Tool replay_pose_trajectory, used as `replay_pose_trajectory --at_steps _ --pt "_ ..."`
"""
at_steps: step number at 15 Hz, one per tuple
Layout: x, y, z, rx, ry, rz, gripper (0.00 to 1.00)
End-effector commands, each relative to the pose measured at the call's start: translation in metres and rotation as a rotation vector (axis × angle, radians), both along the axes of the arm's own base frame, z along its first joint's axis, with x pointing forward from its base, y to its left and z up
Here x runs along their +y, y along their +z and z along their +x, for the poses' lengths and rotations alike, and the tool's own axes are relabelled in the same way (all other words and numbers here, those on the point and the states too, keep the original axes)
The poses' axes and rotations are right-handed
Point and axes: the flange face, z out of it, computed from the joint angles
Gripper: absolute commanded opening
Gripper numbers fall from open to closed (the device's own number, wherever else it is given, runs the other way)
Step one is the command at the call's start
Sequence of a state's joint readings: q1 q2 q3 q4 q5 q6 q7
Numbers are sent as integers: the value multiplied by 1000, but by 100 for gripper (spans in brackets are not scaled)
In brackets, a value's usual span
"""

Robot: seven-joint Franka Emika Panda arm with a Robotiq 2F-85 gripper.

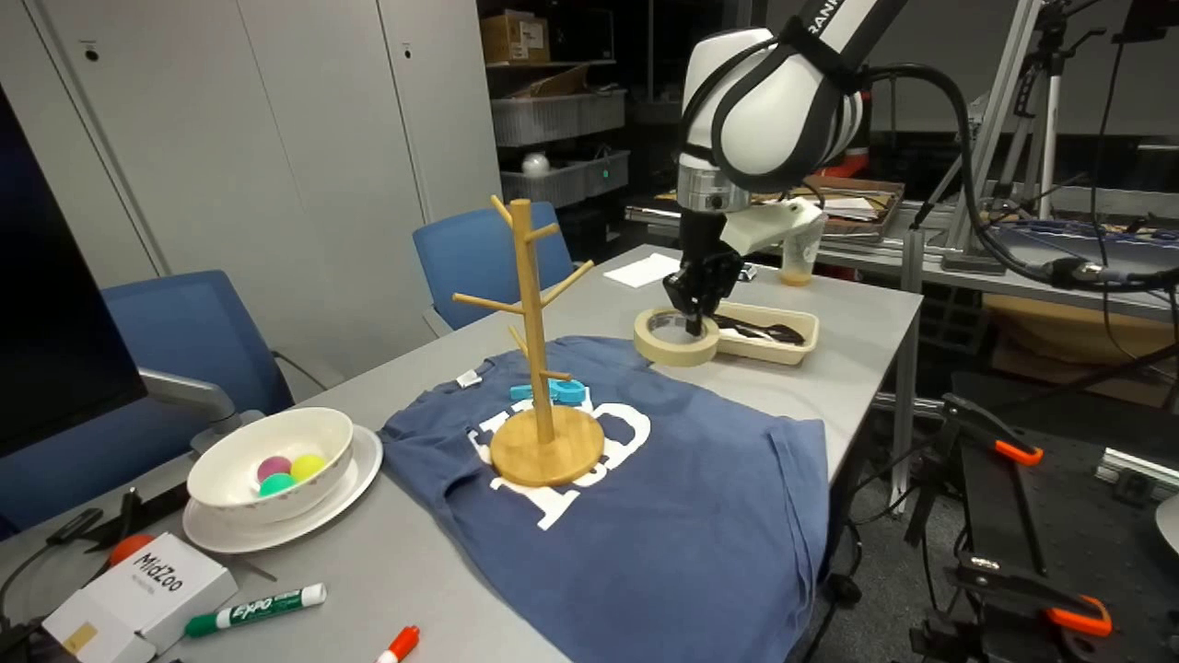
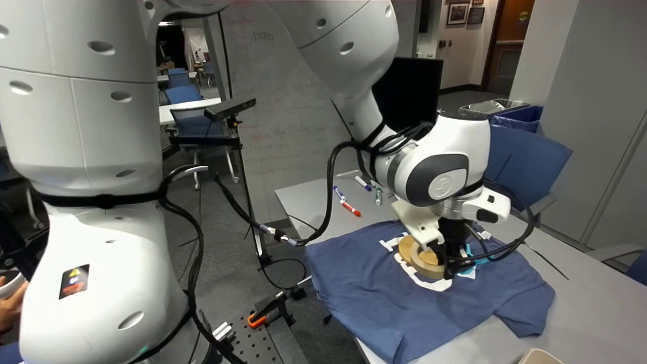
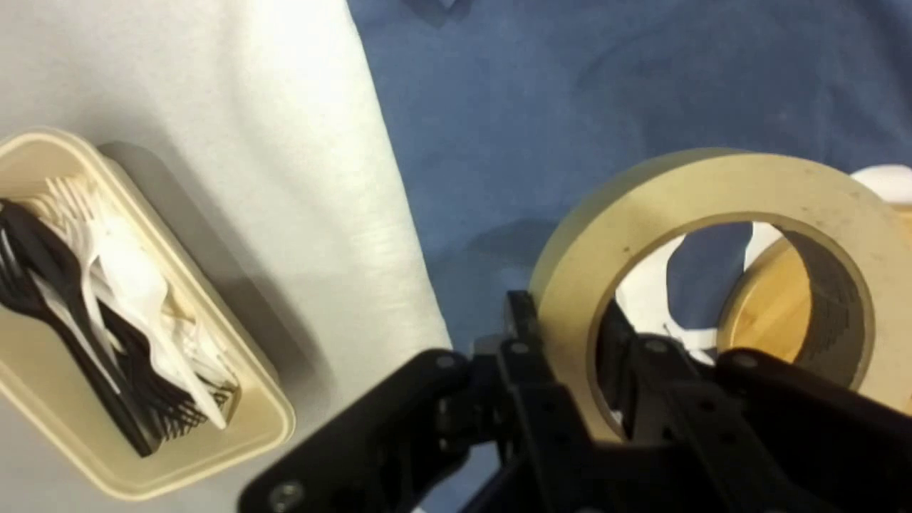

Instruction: Hang the tape on the wooden rack

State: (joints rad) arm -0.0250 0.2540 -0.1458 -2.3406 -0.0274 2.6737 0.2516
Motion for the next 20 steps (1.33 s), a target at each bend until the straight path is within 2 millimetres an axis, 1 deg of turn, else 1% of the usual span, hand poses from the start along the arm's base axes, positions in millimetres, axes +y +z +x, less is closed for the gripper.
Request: replay_pose_trajectory --at_steps 1,5,10,14,20 --pt "-22 42 15 -115 -81 28 6" --pt "-34 74 31 -234 -176 73 6" --pt "-41 96 39 -330 -219 77 6" --pt "-37 105 41 -376 -242 104 6" --pt "-23 120 40 -388 -249 157 6"
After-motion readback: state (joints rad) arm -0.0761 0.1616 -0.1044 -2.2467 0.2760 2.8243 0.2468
